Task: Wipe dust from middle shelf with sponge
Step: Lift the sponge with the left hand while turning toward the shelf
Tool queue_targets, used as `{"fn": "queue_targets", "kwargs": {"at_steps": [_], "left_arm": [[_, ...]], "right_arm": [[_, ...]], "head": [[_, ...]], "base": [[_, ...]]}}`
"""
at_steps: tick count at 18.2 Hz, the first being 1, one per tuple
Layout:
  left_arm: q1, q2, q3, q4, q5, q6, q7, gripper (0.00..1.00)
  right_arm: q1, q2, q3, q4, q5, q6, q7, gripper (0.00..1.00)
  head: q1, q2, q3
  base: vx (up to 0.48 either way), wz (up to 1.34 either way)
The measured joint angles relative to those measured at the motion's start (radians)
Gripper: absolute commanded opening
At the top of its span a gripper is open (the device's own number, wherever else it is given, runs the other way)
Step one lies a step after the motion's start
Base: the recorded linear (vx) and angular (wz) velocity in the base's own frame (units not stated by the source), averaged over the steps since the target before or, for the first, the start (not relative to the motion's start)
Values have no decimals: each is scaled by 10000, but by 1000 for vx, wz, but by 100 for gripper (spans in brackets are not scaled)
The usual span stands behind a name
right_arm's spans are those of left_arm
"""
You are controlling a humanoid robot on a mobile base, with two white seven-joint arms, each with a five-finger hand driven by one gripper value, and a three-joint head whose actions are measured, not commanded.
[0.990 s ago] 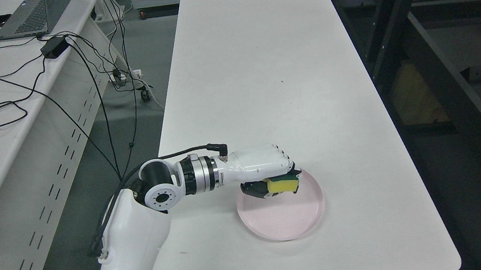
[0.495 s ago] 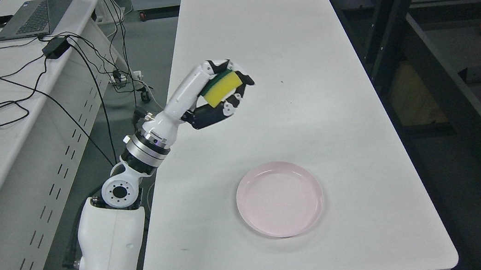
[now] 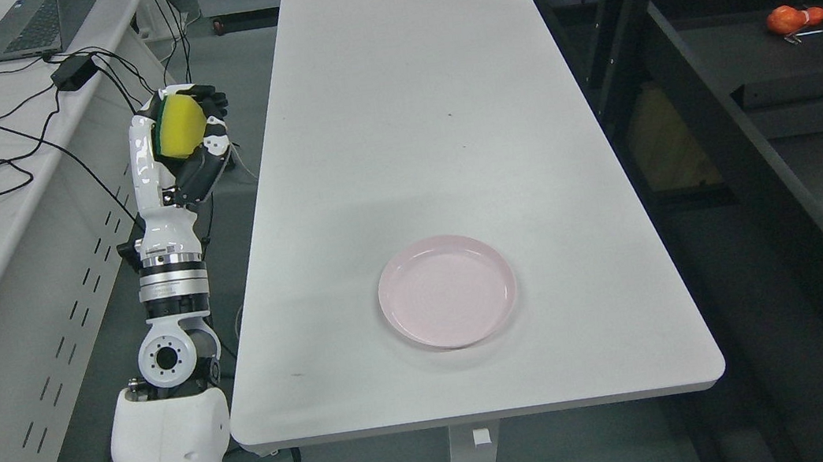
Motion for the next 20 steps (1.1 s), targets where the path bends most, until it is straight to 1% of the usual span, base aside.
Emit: {"fn": "queue_targets", "kwargs": {"at_steps": [5, 11, 14, 18, 20], "left_arm": [[96, -2, 87, -17, 210, 103, 144, 0], [105, -3, -498, -241, 301, 108, 161, 0], [72, -4, -1086, -491, 295, 86, 160, 0], [-105, -3, -2289, -861, 75, 83, 103, 0], [-415, -3, -2928, -982, -156, 74, -30, 0]], "right_arm": [[0, 0, 0, 0, 0, 0, 0, 100], [0, 0, 0, 0, 0, 0, 0, 100], [0, 0, 0, 0, 0, 0, 0, 100], [1, 0, 0, 0, 0, 0, 0, 100], [1, 0, 0, 0, 0, 0, 0, 100]], "head": [[0, 0, 0], [0, 0, 0], [0, 0, 0], [0, 0, 0], [0, 0, 0]], "base": [[-241, -245], [-288, -291], [-339, -369], [-322, -469], [-308, -551]]}}
